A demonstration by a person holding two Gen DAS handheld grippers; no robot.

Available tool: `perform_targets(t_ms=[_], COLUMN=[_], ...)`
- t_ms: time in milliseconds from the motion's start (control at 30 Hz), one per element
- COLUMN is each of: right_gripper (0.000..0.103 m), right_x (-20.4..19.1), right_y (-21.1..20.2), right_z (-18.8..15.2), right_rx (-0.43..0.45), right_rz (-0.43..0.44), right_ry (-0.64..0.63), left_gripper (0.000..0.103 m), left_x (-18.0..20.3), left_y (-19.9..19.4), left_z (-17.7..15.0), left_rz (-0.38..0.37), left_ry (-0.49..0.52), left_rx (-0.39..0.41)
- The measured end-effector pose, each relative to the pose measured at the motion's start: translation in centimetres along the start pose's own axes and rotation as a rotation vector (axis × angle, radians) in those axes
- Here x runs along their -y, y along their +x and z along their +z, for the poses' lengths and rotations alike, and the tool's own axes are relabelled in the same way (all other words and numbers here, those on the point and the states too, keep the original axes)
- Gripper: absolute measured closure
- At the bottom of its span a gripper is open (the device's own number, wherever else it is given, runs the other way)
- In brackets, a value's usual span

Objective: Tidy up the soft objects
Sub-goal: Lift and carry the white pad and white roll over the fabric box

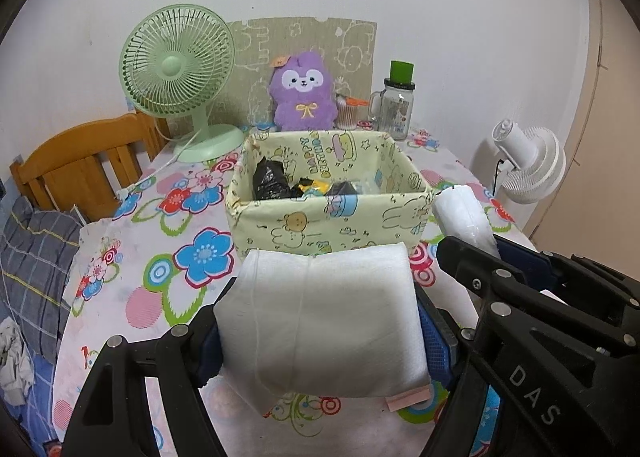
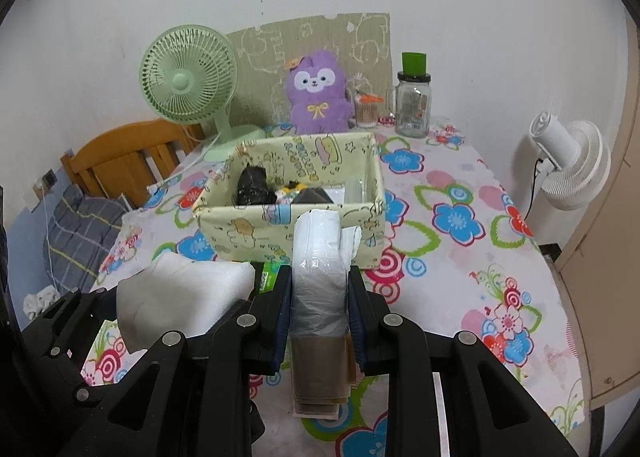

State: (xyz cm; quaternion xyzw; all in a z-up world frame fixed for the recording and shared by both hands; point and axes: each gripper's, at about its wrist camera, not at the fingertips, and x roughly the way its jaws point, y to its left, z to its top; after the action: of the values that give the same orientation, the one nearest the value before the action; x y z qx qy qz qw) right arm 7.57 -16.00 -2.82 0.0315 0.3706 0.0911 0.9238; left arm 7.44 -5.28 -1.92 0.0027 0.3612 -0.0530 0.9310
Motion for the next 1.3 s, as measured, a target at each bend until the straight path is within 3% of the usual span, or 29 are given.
perform_targets(t_ms=[600,1300], right_gripper=[0.074,0.074], right_x=[0.2,0.9], right_y=[-0.8,2.0], right_z=[2.3,5.5], right_rx=[0.038,0.034], right_rz=[-0.004,-0.007], right_ry=[-0.003,0.002], left_gripper=[0.023,0.023], left_x=[-0.2,-0.4], left_y=[-0.1,2.8], left_z=[2.4,5.4], left_rz=[0.005,-0.003], left_ry=[0.006,0.006], left_rx=[0.033,0.027])
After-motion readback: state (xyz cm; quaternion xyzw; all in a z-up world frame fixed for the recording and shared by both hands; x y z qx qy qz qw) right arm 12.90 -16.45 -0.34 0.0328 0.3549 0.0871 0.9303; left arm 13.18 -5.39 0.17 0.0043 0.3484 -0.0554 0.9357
